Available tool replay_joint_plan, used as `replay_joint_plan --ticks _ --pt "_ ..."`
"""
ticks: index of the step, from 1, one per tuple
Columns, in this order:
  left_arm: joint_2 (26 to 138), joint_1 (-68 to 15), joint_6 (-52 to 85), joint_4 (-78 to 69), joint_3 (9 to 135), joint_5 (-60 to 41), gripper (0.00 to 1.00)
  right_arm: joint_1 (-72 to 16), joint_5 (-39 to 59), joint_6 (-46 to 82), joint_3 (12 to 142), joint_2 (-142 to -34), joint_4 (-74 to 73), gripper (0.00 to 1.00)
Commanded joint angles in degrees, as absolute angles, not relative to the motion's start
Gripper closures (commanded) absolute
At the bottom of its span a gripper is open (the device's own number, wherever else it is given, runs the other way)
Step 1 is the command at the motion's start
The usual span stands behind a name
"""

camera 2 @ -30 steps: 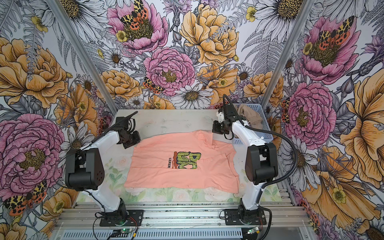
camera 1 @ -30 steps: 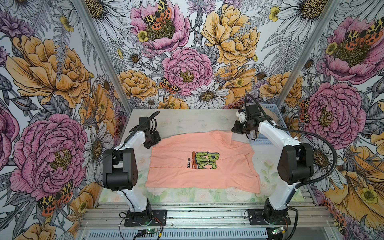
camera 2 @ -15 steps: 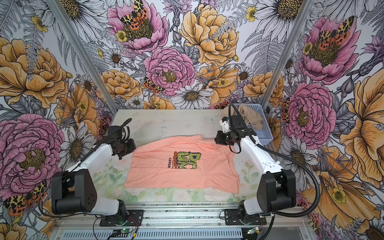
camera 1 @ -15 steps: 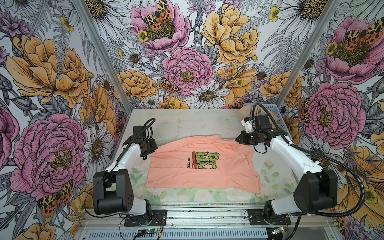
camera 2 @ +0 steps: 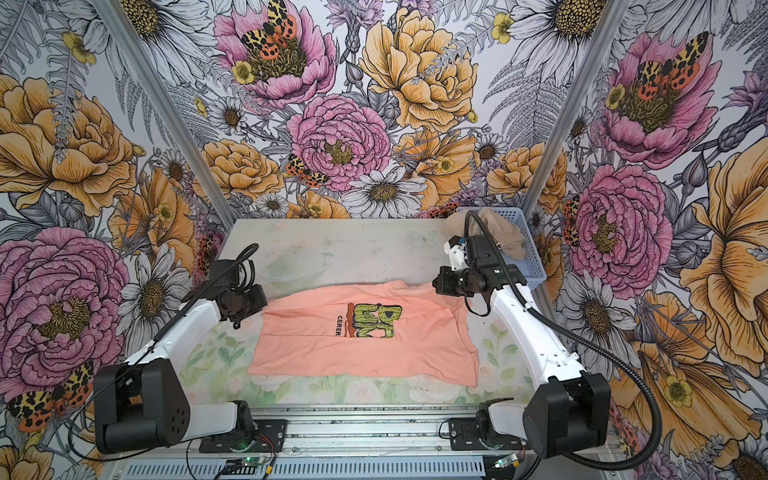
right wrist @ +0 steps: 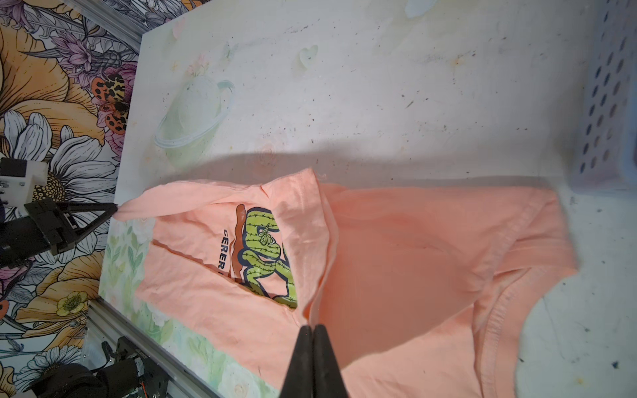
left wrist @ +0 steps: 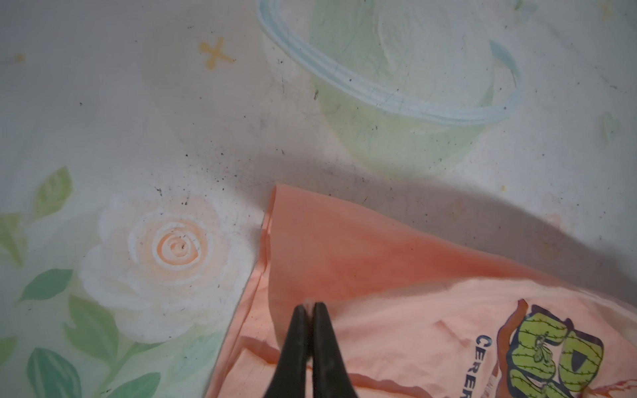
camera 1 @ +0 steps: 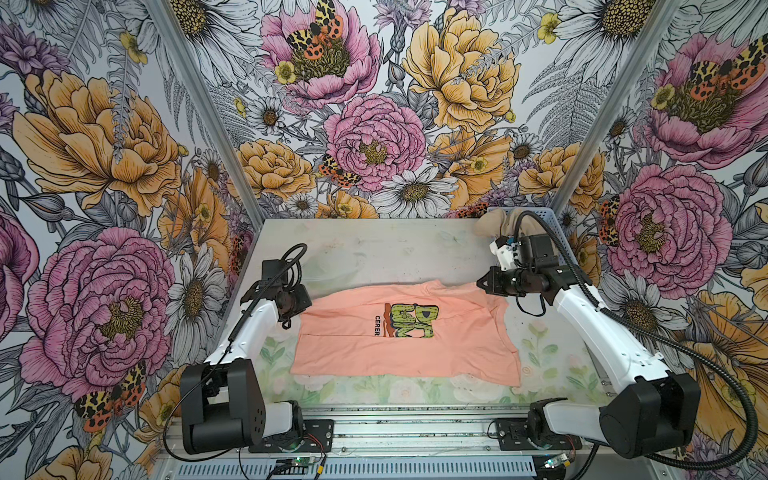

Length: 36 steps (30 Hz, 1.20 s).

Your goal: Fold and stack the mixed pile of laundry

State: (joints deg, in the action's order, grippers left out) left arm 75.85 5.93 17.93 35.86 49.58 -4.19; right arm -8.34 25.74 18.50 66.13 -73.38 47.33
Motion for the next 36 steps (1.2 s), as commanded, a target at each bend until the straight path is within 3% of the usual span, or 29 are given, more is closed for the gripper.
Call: replay_joint_plan --ticks 1,36 --pt "75.10 6.79 16.83 35.68 49.86 -2.11 1.00 -8.70 25.20 17.86 66.20 -70.55 49.58 1.00" --pt "81.39 3.69 18.63 44.64 47.64 3.25 1.00 -7.73 20.02 25.04 50.63 -61.13 51.02 1.00"
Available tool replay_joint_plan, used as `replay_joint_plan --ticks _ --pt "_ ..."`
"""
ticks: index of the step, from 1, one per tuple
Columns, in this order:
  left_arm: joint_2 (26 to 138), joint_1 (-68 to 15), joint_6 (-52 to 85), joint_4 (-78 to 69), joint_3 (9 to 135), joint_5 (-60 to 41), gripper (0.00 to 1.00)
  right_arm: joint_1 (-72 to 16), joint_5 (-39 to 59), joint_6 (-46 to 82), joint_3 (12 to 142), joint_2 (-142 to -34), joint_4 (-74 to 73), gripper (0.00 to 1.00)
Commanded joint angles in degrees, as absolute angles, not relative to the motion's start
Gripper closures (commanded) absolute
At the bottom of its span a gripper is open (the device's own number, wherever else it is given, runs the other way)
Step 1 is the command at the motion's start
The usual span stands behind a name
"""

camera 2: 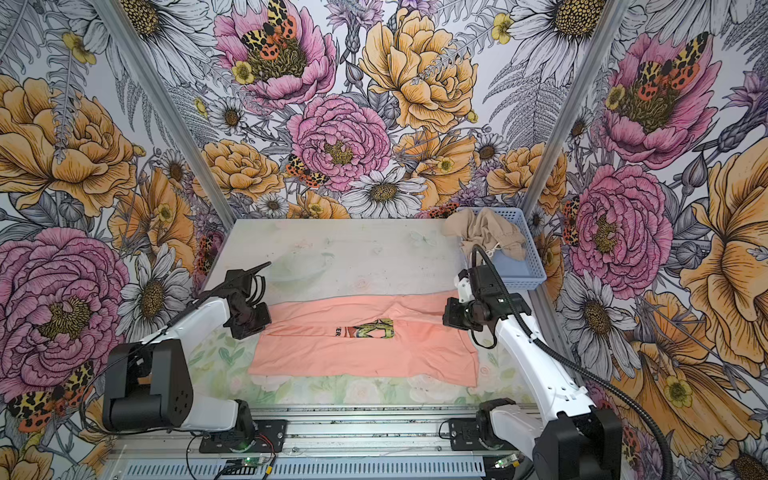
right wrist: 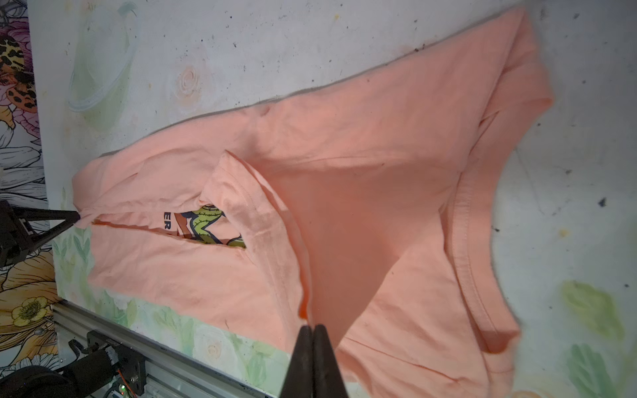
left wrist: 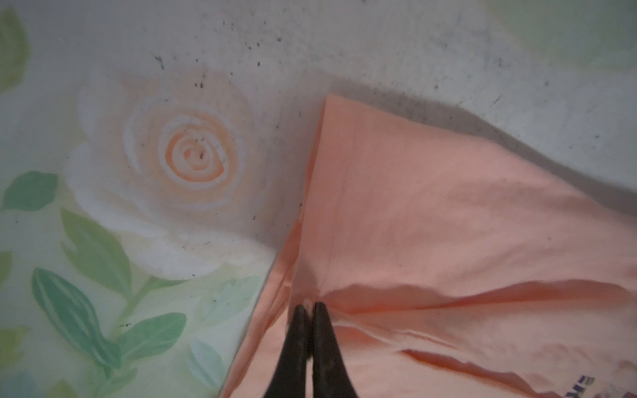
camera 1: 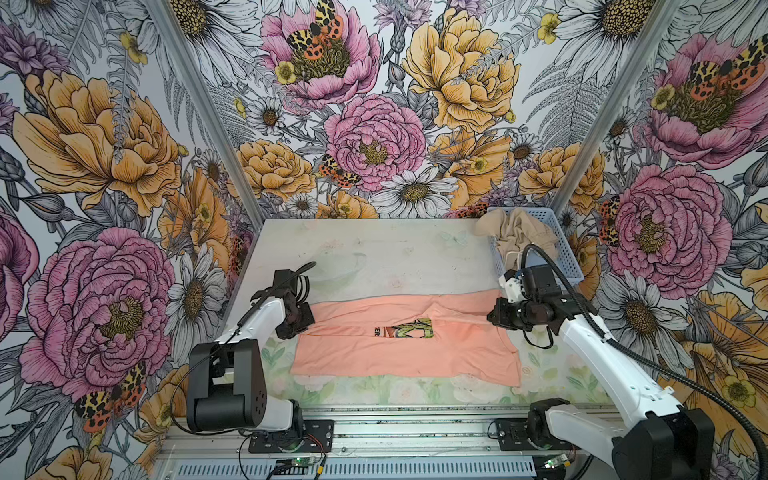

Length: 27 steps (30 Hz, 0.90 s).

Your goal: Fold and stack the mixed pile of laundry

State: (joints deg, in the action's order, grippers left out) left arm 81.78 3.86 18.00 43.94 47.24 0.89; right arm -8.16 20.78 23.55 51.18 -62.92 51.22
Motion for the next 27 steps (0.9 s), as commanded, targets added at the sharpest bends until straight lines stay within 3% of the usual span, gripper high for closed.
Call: replay_joint_plan --ticks 1,27 --pt "81.47 3.76 18.63 44.77 47.64 3.50 1.00 -7.73 20.12 25.21 50.37 -61.00 51.06 1.00" --pt "82.04 3.09 19.37 45.73 48.25 6.72 1.00 -7.73 17.27 32.82 43.61 -55.42 54.58 1.00"
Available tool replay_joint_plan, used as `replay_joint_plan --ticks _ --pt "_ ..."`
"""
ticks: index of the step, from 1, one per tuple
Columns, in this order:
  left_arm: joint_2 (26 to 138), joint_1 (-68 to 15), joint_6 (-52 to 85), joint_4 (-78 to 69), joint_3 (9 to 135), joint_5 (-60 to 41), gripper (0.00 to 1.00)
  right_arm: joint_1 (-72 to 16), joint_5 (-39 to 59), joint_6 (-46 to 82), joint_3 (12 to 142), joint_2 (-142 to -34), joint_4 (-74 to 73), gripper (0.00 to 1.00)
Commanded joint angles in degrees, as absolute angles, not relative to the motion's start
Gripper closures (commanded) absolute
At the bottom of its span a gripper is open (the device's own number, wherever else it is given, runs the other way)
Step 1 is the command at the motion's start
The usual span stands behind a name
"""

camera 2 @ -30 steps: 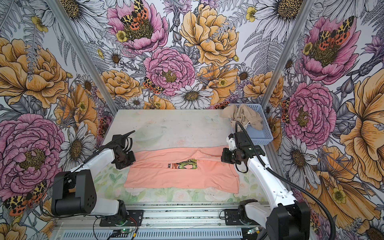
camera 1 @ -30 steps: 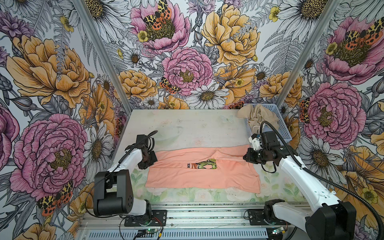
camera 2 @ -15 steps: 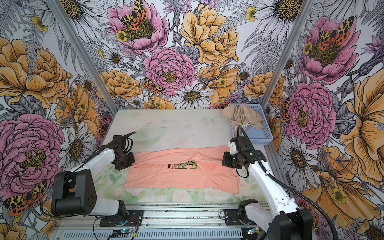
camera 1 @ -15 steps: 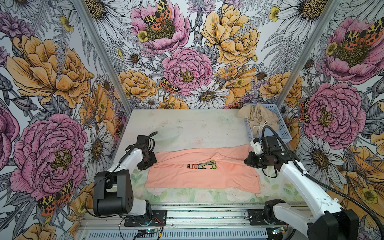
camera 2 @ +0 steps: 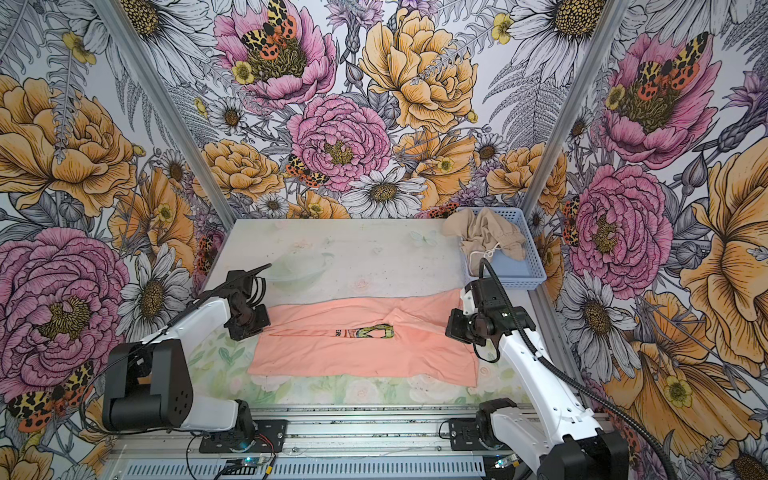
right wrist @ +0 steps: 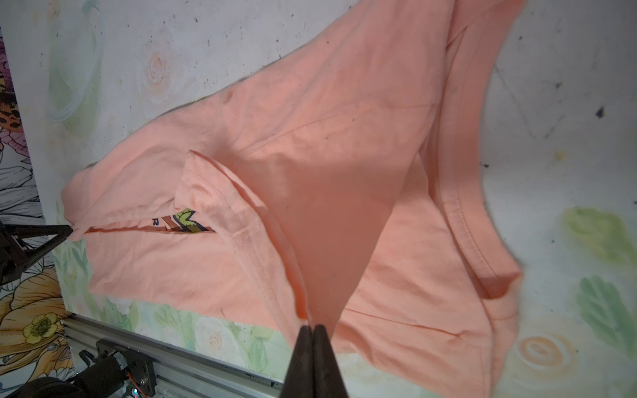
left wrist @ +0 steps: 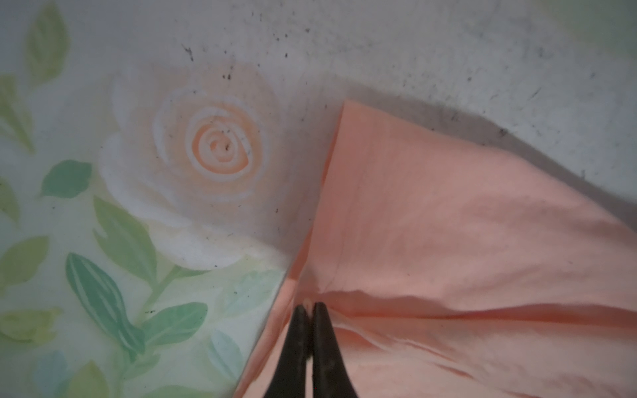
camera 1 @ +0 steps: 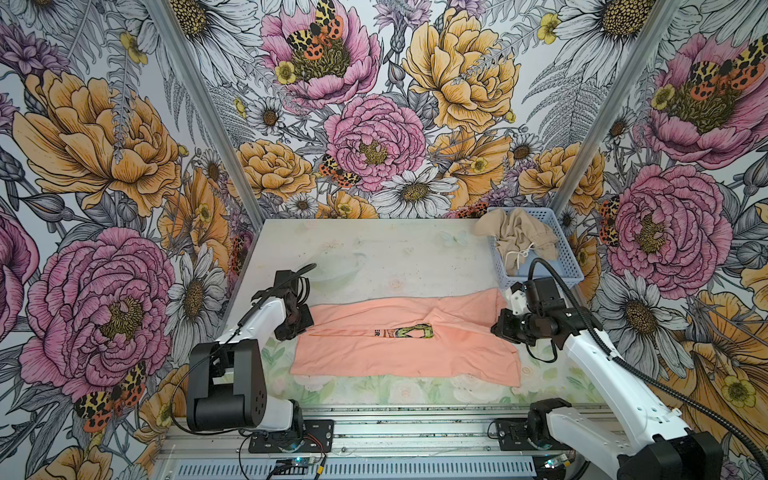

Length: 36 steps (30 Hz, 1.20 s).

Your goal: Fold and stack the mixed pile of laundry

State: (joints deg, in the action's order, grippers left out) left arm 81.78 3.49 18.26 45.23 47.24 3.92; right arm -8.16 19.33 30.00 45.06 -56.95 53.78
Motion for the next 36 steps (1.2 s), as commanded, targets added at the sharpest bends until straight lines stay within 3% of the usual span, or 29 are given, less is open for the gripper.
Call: replay_joint_plan --ticks 1,20,36 --pt "82.30 3.24 19.26 45.79 48.42 6.98 1.00 -7.73 16.68 33.27 43.14 -55.29 54.65 1.00" --pt "85.03 3.08 18.90 45.56 49.12 6.87 1.00 -14.98 13.58 39.64 39.20 -50.97 56.38 1.00" --pt "85.94 2.51 19.01 45.64 49.18 6.79 1.00 -15.97 9.58 40.72 36.96 -52.02 57.68 1.00"
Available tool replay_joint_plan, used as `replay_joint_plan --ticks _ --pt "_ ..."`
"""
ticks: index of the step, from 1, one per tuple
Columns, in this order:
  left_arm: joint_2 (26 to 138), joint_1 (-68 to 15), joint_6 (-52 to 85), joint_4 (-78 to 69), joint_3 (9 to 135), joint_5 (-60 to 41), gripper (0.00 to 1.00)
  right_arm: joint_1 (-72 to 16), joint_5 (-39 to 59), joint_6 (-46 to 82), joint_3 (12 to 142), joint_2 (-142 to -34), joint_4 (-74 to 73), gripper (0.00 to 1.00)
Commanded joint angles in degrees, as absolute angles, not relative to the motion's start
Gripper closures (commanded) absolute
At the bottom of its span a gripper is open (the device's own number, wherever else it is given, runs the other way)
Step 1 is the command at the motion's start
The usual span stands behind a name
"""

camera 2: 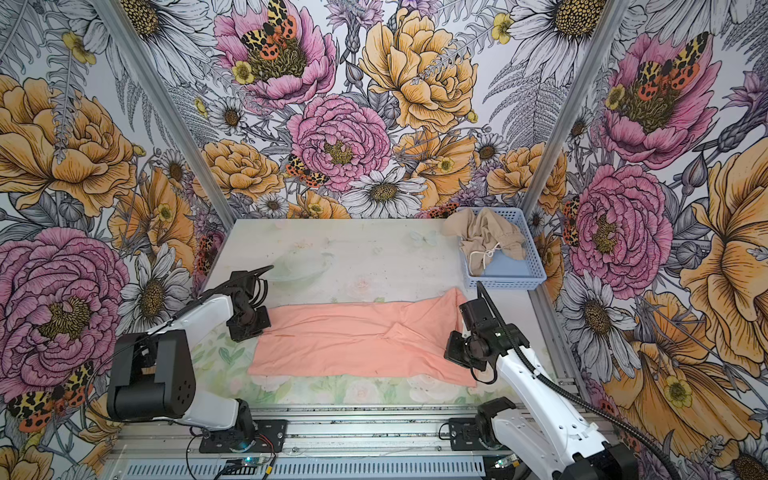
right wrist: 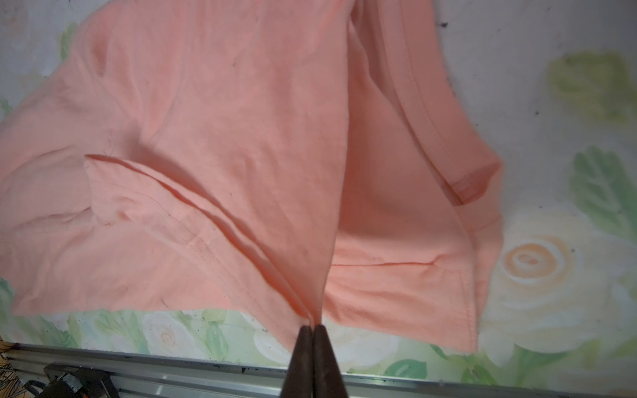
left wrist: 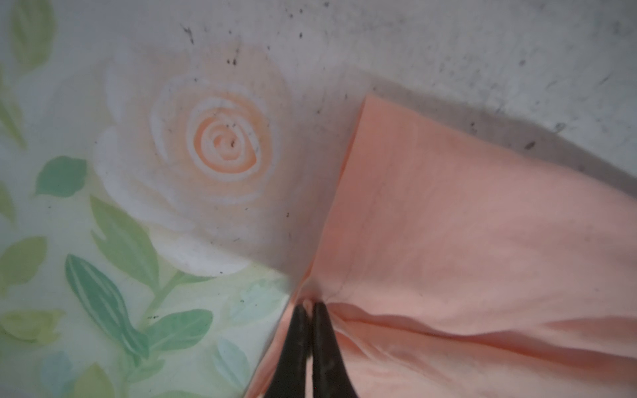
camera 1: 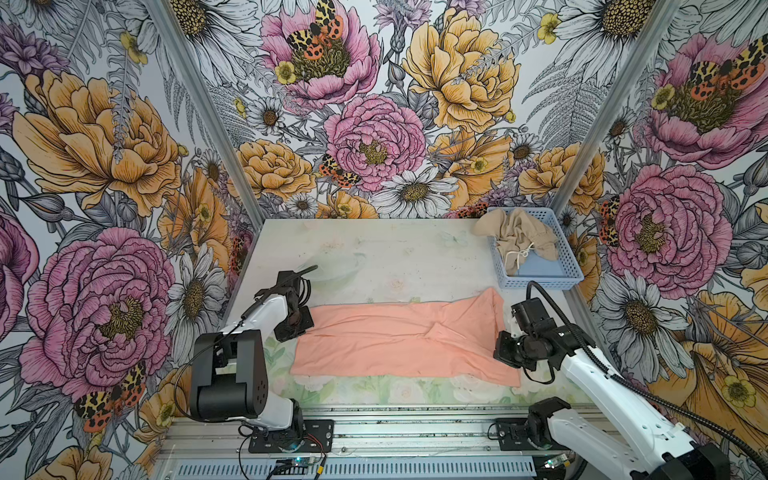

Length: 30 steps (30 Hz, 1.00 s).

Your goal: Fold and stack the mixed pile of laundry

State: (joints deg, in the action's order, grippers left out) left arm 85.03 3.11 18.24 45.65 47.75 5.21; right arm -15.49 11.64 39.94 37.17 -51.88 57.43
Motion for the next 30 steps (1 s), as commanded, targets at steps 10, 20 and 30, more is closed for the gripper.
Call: replay_joint_plan --ticks 10,20,30 --pt "82.97 2.30 20.23 47.63 49.35 8.48 0.65 -16.49 10.29 41.02 36.29 -52.52 57.76 0.90" --pt "72.69 4.44 21.96 48.91 50.17 10.81 0.47 -17.73 7.30 39.54 42.22 -54.72 58.80 0.75" --pt "82.52 4.93 22.26 40.28 51.51 6.57 0.48 -19.92 7.65 38.28 44.82 -59.62 53.11 0.74"
